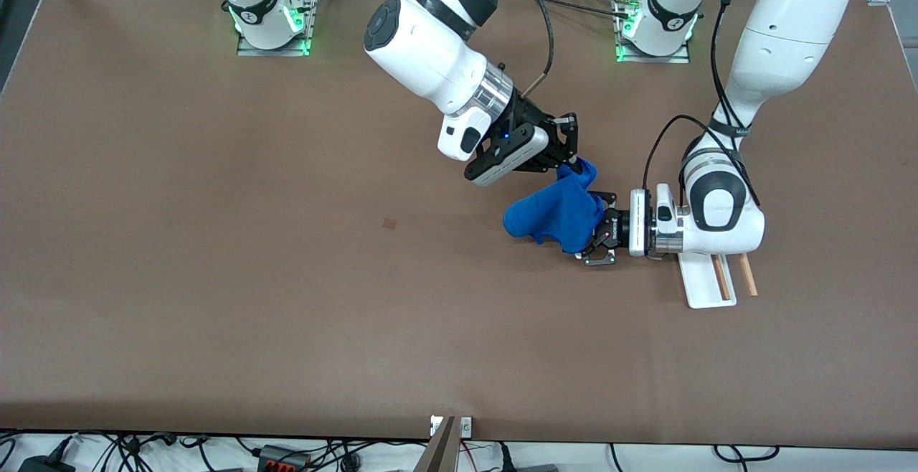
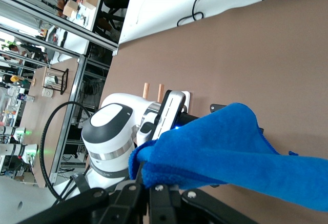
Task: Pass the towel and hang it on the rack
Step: 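Grasp the towel with the left gripper beside the right gripper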
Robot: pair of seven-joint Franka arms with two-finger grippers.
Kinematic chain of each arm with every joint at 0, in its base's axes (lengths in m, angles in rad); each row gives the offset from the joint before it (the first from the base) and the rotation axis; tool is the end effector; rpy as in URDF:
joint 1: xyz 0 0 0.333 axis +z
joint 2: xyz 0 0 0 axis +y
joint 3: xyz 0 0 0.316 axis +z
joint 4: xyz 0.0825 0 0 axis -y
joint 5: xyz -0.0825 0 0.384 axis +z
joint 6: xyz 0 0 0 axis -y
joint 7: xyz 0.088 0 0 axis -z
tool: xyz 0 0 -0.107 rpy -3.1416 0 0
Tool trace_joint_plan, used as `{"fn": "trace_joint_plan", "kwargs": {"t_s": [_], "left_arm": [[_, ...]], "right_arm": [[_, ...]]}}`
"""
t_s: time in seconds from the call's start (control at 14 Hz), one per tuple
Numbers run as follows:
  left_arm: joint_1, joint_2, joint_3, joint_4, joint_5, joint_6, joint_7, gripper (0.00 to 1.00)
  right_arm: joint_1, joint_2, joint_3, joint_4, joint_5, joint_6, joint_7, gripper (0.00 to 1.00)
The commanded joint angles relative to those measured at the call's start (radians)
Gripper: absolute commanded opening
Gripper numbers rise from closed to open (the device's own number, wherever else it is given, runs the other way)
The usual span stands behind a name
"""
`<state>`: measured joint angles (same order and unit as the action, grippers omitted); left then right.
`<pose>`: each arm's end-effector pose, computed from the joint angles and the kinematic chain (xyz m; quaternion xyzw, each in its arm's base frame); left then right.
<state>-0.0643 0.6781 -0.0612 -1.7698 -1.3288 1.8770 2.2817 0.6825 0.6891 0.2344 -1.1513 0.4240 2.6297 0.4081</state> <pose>0.6192 -0.1491 0.1874 0.5882 -0.5701 0.3590 0.4473 0.5398 0.5804 0.4942 -0.8975 -0.0479 -0.1604 0.4079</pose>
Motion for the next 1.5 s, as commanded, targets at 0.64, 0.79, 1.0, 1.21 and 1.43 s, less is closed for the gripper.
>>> {"fn": "trace_joint_plan", "kwargs": {"t_s": [0.64, 0.79, 1.0, 1.21, 1.43], "left_arm": [[-0.063, 0.021, -0.002, 0.093, -0.066, 0.071, 0.041, 0.3], [-0.063, 0.018, -0.002, 0.089, -0.066, 0.073, 0.035, 0.1], [-0.069, -0.008, 0.0, 0.076, -0.058, 0.115, 0.027, 0.0], [-0.058, -0.009, 0.006, 0.084, -0.052, 0.114, -0.037, 0.0], [-0.054, -0.061, 0.017, 0.095, 0.11, 0.113, -0.242, 0.0]], "right_arm": [[0.031, 0.026, -0.004, 0.005, -0.005, 0.067, 0.012, 0.0], [0.031, 0.026, -0.004, 0.005, -0.007, 0.067, 0.012, 0.0], [0.031, 0.026, -0.004, 0.005, -0.007, 0.067, 0.012, 0.0], [0.032, 0.026, -0.004, -0.004, -0.007, 0.069, 0.012, 0.0], [0.04, 0.024, -0.004, -0.004, -0.007, 0.067, 0.012, 0.31]]}}
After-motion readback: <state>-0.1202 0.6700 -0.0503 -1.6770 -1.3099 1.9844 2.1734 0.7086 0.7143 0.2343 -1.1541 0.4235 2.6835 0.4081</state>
